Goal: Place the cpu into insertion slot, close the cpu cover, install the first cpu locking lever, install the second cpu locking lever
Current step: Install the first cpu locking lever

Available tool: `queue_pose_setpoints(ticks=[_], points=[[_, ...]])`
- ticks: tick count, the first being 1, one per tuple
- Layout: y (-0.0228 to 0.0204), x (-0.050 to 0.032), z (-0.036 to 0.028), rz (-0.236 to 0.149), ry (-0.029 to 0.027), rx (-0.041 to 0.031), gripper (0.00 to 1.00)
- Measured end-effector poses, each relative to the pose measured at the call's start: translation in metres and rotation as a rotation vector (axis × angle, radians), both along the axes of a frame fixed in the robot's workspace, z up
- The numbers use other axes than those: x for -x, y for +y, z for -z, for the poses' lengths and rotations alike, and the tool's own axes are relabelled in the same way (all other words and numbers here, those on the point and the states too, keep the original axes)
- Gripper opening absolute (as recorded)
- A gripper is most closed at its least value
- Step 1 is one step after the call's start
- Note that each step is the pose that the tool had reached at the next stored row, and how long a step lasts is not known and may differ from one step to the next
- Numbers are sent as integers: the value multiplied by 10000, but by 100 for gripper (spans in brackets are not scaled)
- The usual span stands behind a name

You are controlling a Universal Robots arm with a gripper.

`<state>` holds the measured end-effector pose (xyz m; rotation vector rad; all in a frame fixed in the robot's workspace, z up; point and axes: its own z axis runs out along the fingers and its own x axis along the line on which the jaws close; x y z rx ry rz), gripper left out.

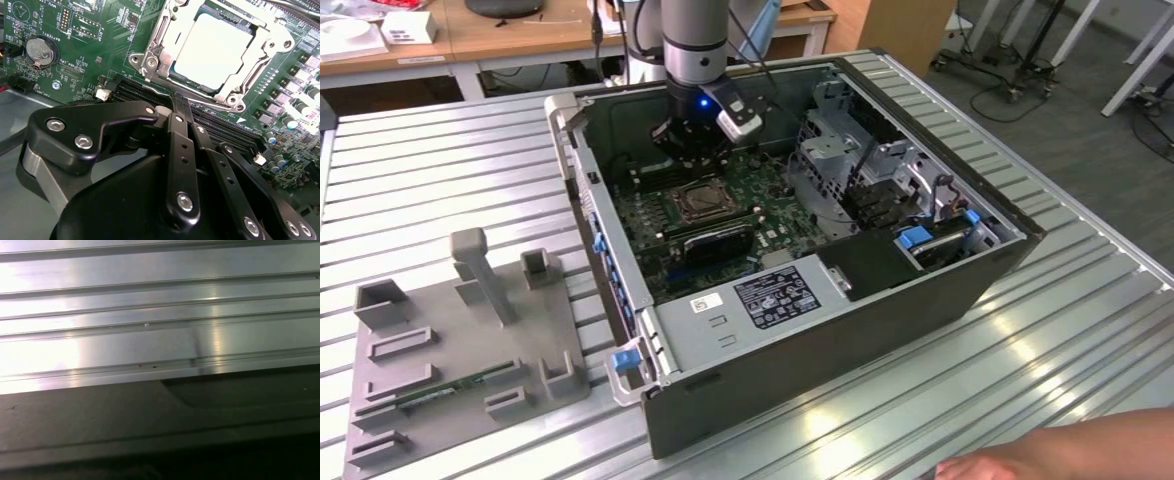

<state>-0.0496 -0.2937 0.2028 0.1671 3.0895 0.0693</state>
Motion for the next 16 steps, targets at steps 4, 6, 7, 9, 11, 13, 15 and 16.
queue_pose_setpoints(ticks=[4,6,7,9,11,13,15,16], points=[[0,0,10,0,-1,-1,10],[0,0,16,0,-1,-1,10],[0,0,19,0,-1,-1,10],[0,0,22,0,1,2,10],[0,0,23,0,1,1,10],[-4,-2,24,0,-2,-3,10],[-10,-4,24,0,-2,-3,10],[-11,-4,24,1,-2,-2,10]])
